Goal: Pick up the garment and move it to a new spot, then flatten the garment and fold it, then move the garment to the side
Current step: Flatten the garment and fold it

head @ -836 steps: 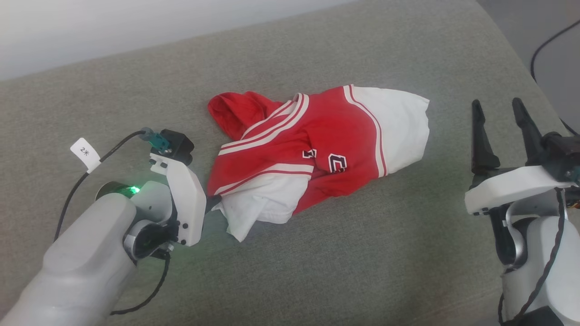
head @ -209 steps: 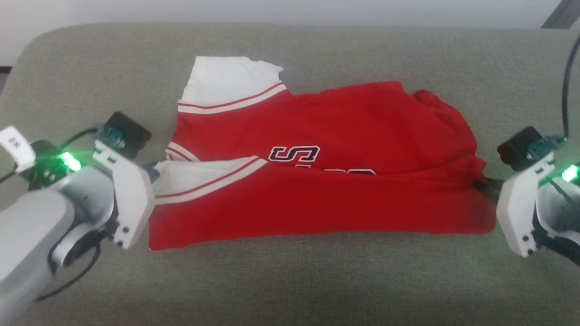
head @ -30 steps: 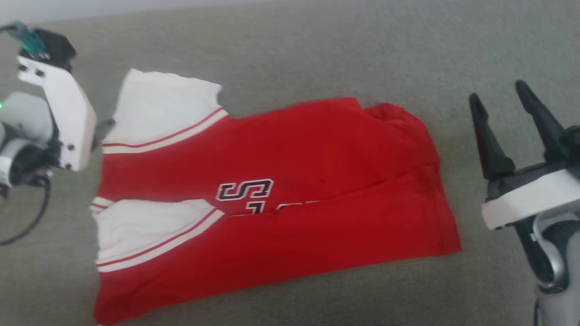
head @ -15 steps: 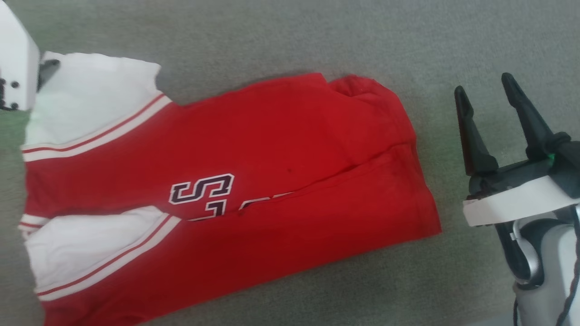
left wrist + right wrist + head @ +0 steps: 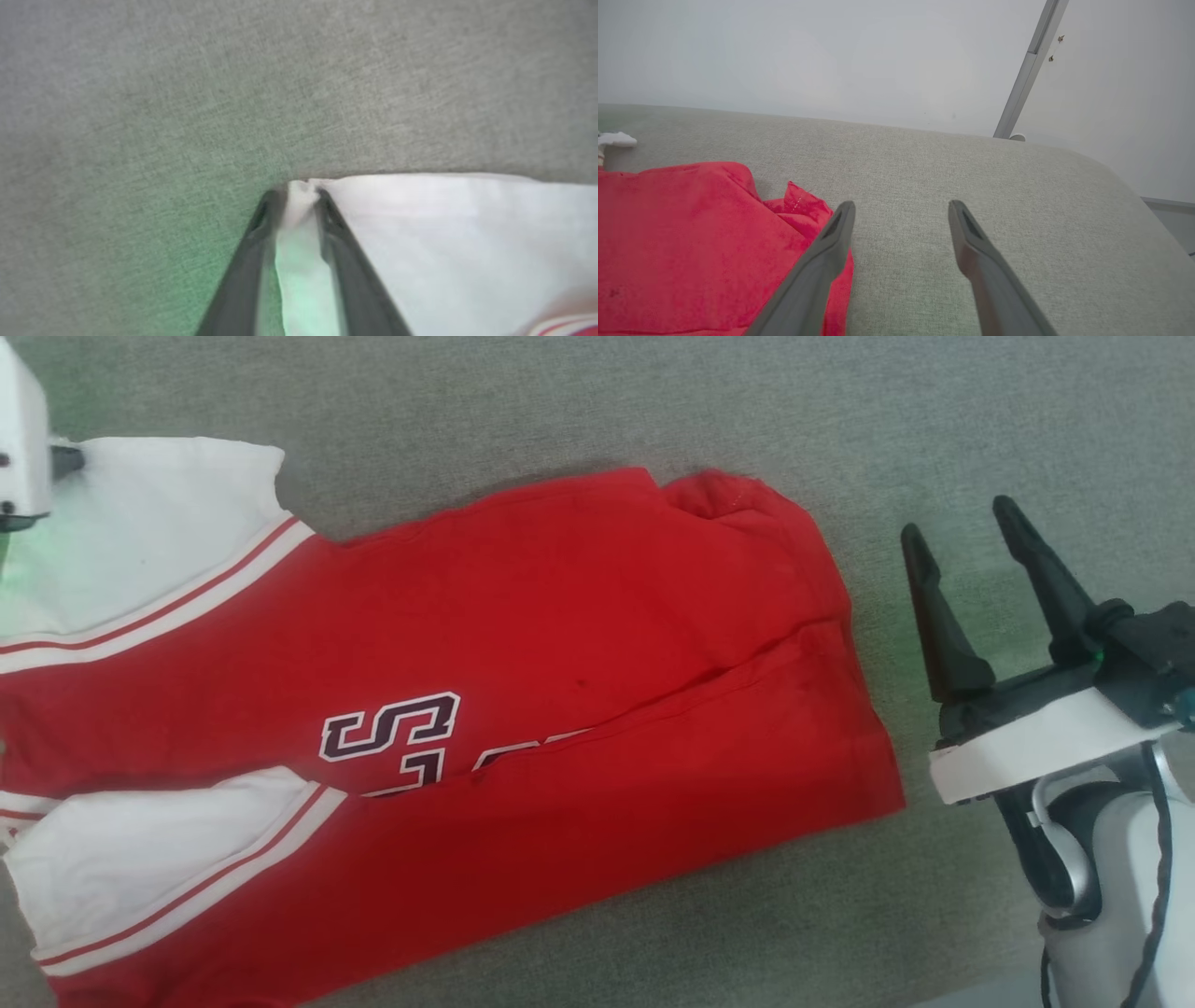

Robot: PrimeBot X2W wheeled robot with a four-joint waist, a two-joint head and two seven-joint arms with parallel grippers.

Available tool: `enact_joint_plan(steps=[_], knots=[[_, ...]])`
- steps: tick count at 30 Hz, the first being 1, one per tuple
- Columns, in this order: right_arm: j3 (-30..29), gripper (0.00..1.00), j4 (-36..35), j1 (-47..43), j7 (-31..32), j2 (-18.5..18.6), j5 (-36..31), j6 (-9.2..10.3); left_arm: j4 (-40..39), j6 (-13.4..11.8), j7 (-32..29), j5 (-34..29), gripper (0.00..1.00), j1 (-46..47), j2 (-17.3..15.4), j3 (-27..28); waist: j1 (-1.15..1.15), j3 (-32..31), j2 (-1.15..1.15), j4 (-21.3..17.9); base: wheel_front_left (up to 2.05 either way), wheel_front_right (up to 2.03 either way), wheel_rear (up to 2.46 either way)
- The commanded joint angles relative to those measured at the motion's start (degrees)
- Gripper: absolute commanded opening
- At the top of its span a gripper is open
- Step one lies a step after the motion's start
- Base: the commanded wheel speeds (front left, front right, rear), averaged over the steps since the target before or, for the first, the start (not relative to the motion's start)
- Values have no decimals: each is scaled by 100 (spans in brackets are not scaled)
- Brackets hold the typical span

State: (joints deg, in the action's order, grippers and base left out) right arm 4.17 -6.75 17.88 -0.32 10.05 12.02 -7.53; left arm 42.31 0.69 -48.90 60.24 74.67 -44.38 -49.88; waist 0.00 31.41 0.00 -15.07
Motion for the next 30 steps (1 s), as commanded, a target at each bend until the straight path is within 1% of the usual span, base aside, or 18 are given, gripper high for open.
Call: enact_joint_plan(steps=[1,7,14,15,21,27,28,29,30], knots=[[56,100,-7,77,125,12,100,10,168,-6,-205,16,0,-411,142,-231,0,4,0,26,0,0,0],[329,100,13,352,768,150,406,9,232,-11,-185,51,0,-388,261,-237,0,-26,0,95,0,0,0],[788,100,338,1143,1589,398,718,8,238,81,-45,45,0,-257,450,-216,0,-63,0,241,0,0,0],[788,100,338,1143,1589,398,718,8,238,81,-45,45,0,-257,450,-216,0,-63,0,241,0,0,0],[1254,100,985,1812,2444,600,867,7,300,140,50,26,0,-137,566,-216,0,-33,0,371,0,0,0],[1523,100,1636,2310,3362,608,967,9,391,175,142,38,0,-121,649,-218,0,-5,0,464,0,0,0],[1590,96,1717,2377,3497,579,1016,8,404,186,157,41,0,-119,658,-219,0,-2,0,477,0,0,0],[1658,85,1797,2443,3617,558,1073,7,417,195,169,43,0,-119,667,-218,0,3,0,487,0,0,0],[1733,58,1879,2521,3729,574,1080,7,433,200,175,49,0,-118,683,-217,0,8,0,496,0,0,0]])
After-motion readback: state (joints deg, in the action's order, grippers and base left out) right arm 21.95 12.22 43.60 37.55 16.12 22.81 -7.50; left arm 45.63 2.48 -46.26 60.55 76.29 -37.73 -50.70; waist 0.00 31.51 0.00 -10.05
